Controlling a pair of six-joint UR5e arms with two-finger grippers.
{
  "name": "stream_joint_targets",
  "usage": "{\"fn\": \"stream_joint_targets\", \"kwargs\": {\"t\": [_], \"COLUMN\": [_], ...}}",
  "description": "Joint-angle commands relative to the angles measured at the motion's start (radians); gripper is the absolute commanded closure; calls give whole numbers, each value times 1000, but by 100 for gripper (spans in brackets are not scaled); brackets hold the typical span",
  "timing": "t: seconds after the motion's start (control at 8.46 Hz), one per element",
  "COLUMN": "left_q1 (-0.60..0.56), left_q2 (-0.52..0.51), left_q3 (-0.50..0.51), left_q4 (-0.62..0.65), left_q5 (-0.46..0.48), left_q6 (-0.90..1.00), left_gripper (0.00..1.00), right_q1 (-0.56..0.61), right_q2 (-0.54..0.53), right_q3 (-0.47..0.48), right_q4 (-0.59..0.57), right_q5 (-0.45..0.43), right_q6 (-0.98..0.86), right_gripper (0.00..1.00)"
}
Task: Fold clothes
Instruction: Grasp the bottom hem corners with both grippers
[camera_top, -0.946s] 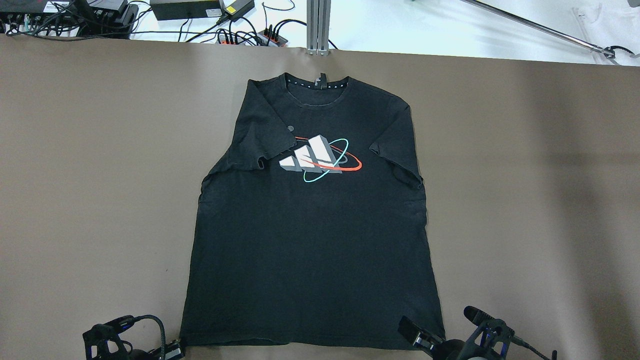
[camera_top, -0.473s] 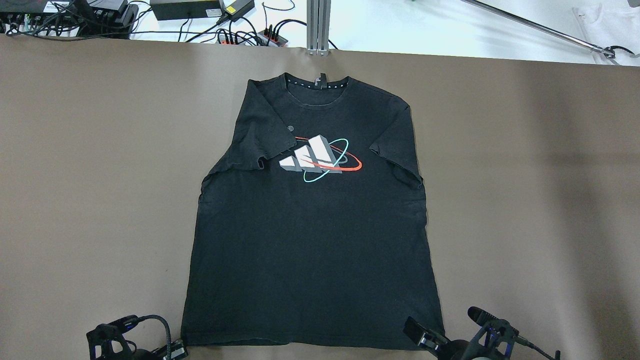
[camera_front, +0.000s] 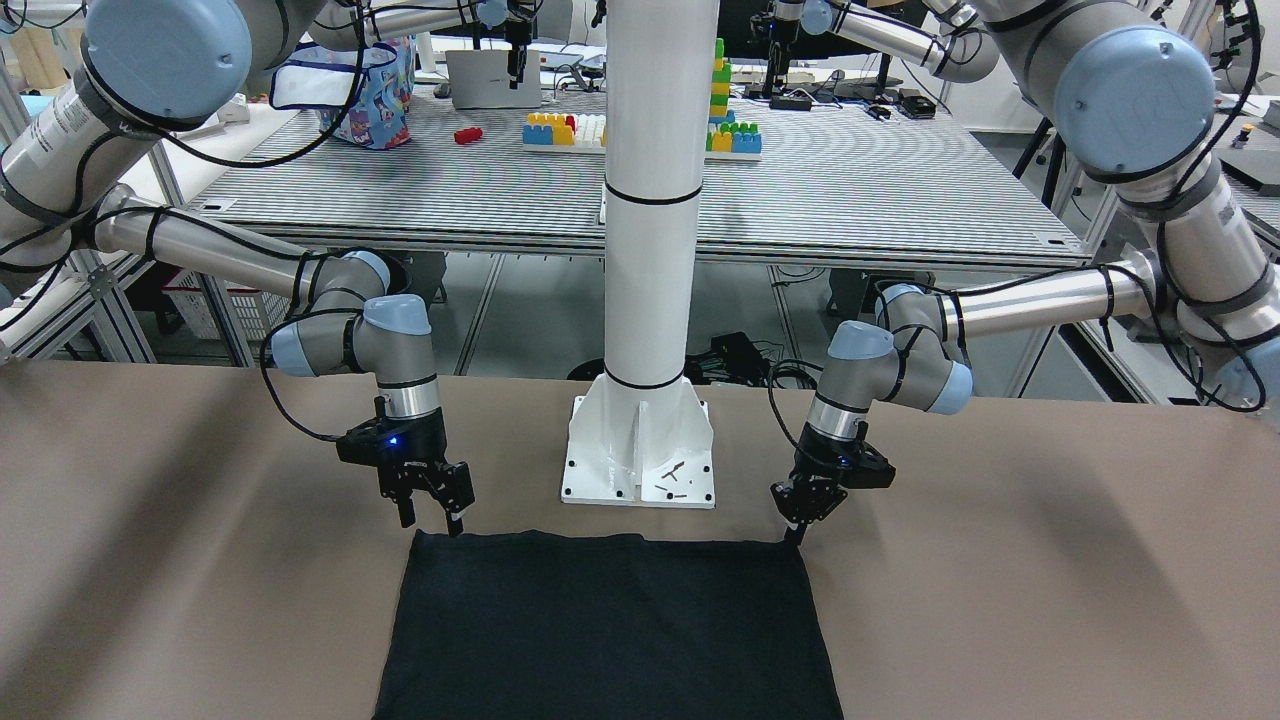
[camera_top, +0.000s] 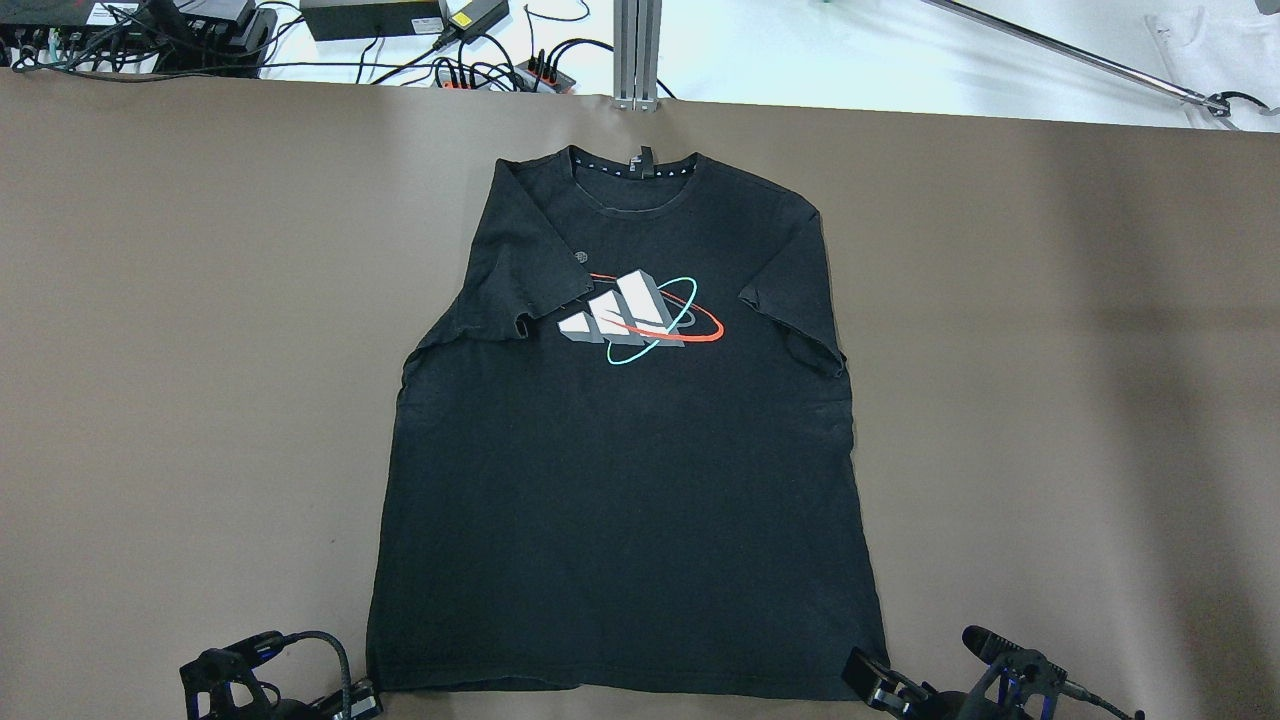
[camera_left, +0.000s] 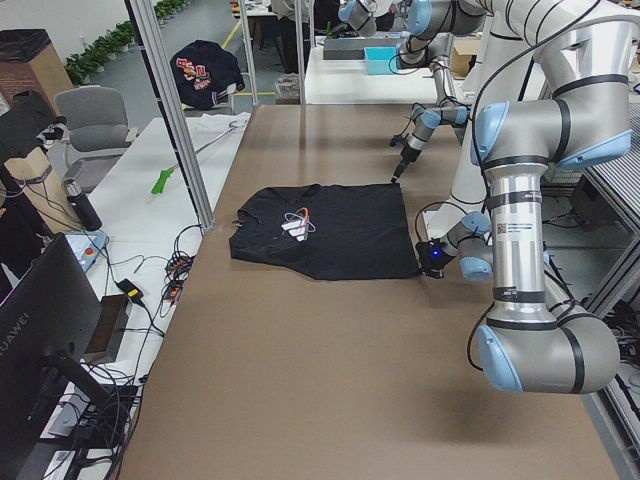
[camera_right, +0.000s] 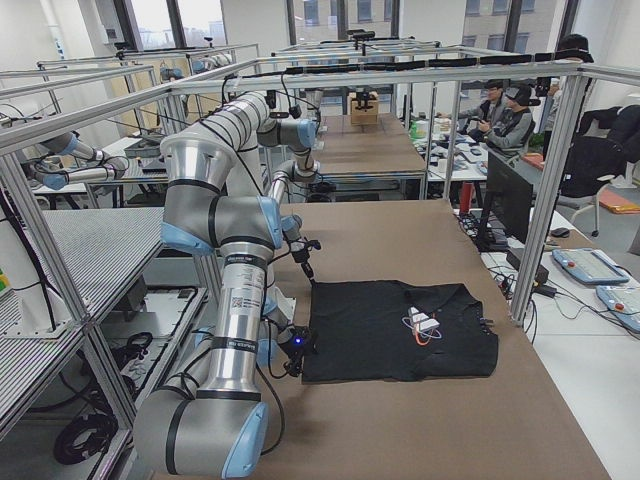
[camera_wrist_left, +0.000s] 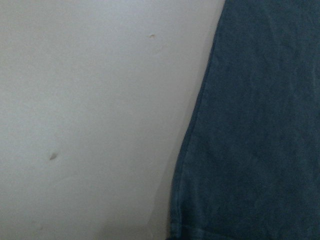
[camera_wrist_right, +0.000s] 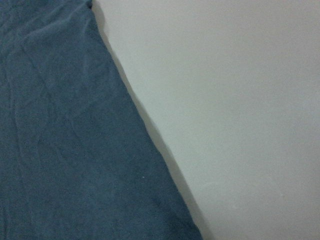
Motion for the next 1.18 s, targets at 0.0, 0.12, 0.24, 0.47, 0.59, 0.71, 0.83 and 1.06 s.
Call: {"fn": "stream_joint_targets", "kwargs": {"t": [0.0,0.12,0.24,0.47,0.59,0.71,0.83,1.06], "left_q1": [0,0,0,-1,-1,-1,-3,-1], "left_q2": [-7,-15,-15,-15,-15,-15,-15,-15], "left_q3": [-1,-1,-1,-2,-4,-4,-4,-5], "left_q4": [0,0,0,0,0,0,0,0], "left_q5": [0,0,0,0,0,-1,-1,0], "left_q6": [1,1,1,1,1,1,1,1], "left_gripper": [100,100,100,100,100,100,100,100], "right_q1": [-10,-14,-19,-19,-19,-19,-19,-19], "right_q2": [-11,-11,-10,-5,-4,-2,-2,-2], "right_q3": [-26,-27,-28,-24,-24,-24,-24,-27], "right_q4": [-3,-3,-3,-3,-1,-3,-3,-3], "right_q5": [-2,-2,-2,-2,-2,-2,-2,-2], "right_q6": [4,3,3,3,3,3,4,3], "right_gripper": [52,60,61,69,69,69,69,67]}}
